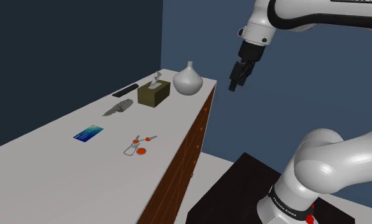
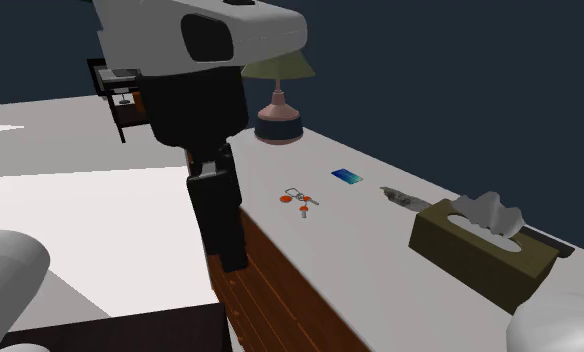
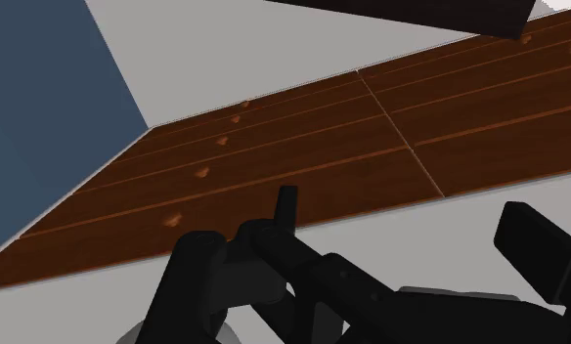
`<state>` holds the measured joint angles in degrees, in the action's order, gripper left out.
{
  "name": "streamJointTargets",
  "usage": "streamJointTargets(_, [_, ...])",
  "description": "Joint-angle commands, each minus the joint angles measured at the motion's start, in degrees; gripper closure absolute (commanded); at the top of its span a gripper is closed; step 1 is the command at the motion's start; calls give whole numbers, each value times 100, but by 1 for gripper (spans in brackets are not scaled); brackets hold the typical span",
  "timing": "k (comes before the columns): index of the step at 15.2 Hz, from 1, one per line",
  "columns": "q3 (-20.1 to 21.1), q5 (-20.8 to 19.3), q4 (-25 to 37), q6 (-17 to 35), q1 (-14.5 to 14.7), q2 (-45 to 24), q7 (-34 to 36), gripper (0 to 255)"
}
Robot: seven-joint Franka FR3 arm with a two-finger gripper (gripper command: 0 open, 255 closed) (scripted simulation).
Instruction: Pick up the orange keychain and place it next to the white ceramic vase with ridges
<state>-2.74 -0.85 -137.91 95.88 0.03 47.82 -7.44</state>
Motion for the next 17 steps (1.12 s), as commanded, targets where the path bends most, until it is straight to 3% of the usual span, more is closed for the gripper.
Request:
streamJointTargets(1, [0, 0, 0, 0, 0, 0, 0, 0])
streamJointTargets(9, [915, 514, -52, 640, 379, -740, 885, 0])
streamJointTargets(17, [1799, 808, 311, 1283, 655, -1867, 1758, 0])
